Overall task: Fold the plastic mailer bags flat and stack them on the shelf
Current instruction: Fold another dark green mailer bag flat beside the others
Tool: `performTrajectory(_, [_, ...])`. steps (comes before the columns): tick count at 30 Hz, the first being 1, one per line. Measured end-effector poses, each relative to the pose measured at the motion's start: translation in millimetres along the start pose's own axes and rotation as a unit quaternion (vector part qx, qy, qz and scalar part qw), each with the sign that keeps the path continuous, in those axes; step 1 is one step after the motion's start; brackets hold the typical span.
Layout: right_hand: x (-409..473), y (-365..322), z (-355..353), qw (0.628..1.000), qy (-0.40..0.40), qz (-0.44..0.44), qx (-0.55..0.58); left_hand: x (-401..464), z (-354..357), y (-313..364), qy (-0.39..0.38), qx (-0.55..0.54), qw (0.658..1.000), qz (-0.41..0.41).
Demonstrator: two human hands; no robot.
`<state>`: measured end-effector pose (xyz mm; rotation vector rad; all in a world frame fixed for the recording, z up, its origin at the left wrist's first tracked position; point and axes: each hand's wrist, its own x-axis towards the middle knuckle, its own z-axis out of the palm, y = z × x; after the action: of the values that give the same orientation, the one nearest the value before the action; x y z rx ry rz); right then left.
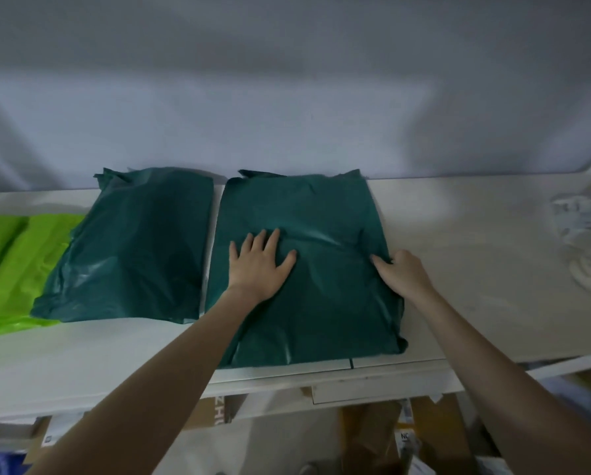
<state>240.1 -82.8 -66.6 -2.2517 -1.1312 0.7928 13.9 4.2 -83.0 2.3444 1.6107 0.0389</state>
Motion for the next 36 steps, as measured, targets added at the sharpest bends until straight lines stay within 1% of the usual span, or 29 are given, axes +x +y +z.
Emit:
performTrajectory(3, [2.7, 6.5, -7.3, 0.993, 0.103, -0.048, -0.021, 10.4, 1.9, 8.5, 0.010, -0.014, 1.000, 0.000])
performTrajectory(6, [8.2, 14.1, -12.0, 0.984, 0.152, -0.086, -0.030, 18.9, 5.4, 17.0, 0.019, -0.020, 1.000, 0.004])
performTrajectory(8, [11.8, 19.6, -10.9, 0.985, 0.152, -0.079, -0.032, 21.7, 6.5, 19.1, 0.027, -0.019, 0.999, 0.008])
performTrajectory(10, [11.9, 25.2, -8.8, 0.988, 0.139, -0.053, -0.031, 21.8, 6.7, 18.4, 0.034, -0.051, 0.998, 0.013])
performTrajectory(12, [7.9, 30.8, -8.3, 0.991, 0.127, -0.038, -0.027, 20.1, 3.4, 16.7, 0.058, -0.140, 0.988, 0.016])
performTrajectory(13, [5.5, 32.6, -8.7, 0.991, 0.124, -0.037, -0.023, 19.0, 0.9, 15.7, 0.083, -0.185, 0.979, 0.014])
performTrajectory(14, [2.1, 34.2, -9.6, 0.992, 0.121, -0.036, -0.020, 16.5, -1.6, 15.9, 0.114, -0.204, 0.972, 0.014])
performTrajectory(16, [-4.8, 34.7, -11.3, 0.992, 0.118, -0.034, -0.018, 9.4, -5.1, 21.6, 0.170, -0.165, 0.971, 0.033])
performTrajectory(18, [-11.1, 33.4, -12.4, 0.992, 0.121, -0.031, -0.016, -0.6, -6.7, 36.0, 0.187, -0.119, 0.971, 0.086])
performTrajectory(20, [-20.7, 34.6, -13.1, 0.992, 0.122, -0.025, -0.008, -15.0, -6.0, 56.7, 0.164, -0.099, 0.968, 0.164])
performTrajectory(22, [-30.8, 38.2, -13.3, 0.994, 0.111, -0.014, -0.006, -30.3, -1.0, 76.7, 0.123, -0.079, 0.961, 0.234])
performTrajectory(24, [-40.6, 42.9, -13.1, 0.995, 0.098, -0.001, -0.006, -45.0, 8.5, 90.2, 0.081, -0.053, 0.956, 0.278])
performTrajectory(25, [-45.7, 44.3, -13.1, 0.995, 0.096, 0.003, -0.005, -50.4, 14.6, 93.5, 0.060, -0.036, 0.956, 0.286])
performTrajectory(28, [-60.5, 47.7, -11.6, 0.995, 0.095, 0.017, 0.007, -58.0, 32.1, 92.5, 0.005, 0.025, 0.962, 0.271])
performTrajectory(31, [-75.8, 51.0, -10.0, 0.996, 0.074, 0.025, 0.044, -58.2, 38.1, 89.1, -0.001, 0.086, 0.958, 0.275])
performTrajectory(34, [-89.3, 52.9, -10.1, 0.996, 0.042, 0.026, 0.069, -58.3, 38.6, 91.3, -0.005, 0.098, 0.957, 0.273])
performTrajectory(36, [-95.6, 53.6, -9.2, 0.996, 0.036, 0.023, 0.073, -60.0, 36.5, 95.5, -0.002, 0.095, 0.960, 0.265])
